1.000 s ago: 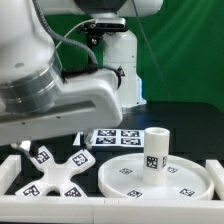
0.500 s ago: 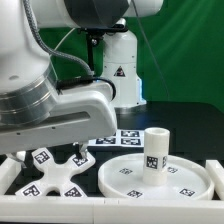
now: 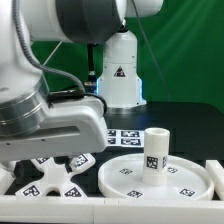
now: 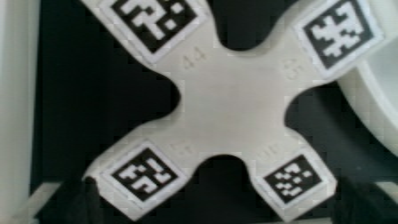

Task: Assemble round table

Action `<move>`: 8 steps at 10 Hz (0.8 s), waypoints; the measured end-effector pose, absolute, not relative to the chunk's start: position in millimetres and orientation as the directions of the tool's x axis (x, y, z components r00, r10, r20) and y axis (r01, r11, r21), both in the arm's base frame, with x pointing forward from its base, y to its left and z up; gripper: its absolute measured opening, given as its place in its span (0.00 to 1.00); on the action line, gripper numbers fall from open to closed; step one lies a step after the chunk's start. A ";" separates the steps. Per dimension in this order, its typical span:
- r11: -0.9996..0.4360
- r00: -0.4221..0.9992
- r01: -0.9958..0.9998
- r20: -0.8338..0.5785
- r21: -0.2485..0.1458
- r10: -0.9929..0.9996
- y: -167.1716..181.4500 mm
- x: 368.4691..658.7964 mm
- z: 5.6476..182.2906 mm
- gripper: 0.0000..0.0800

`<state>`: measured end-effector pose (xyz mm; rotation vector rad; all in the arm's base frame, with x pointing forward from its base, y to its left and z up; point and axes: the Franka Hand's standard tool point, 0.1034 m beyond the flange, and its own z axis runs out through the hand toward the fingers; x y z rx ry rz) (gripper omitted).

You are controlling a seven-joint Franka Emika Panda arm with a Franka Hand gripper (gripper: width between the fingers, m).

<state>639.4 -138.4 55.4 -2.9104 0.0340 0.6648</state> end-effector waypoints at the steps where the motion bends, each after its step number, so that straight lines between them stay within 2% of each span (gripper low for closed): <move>1: -0.988 0.901 -0.057 -0.434 -0.146 0.012 -138.7 639.2 55.2 0.81; 2: -0.988 0.901 -0.057 -0.434 -0.146 0.013 -138.4 639.1 55.0 0.81; 4: -0.988 0.892 -0.095 -0.451 -0.122 -0.030 -130.4 636.6 50.7 0.81; 8: -0.989 0.914 -0.087 -0.405 -0.116 -0.033 -133.5 639.1 42.7 0.81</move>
Offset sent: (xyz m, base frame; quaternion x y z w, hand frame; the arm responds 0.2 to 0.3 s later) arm -0.0127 0.0015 -0.0100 -0.0476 -0.0331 0.0869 0.9945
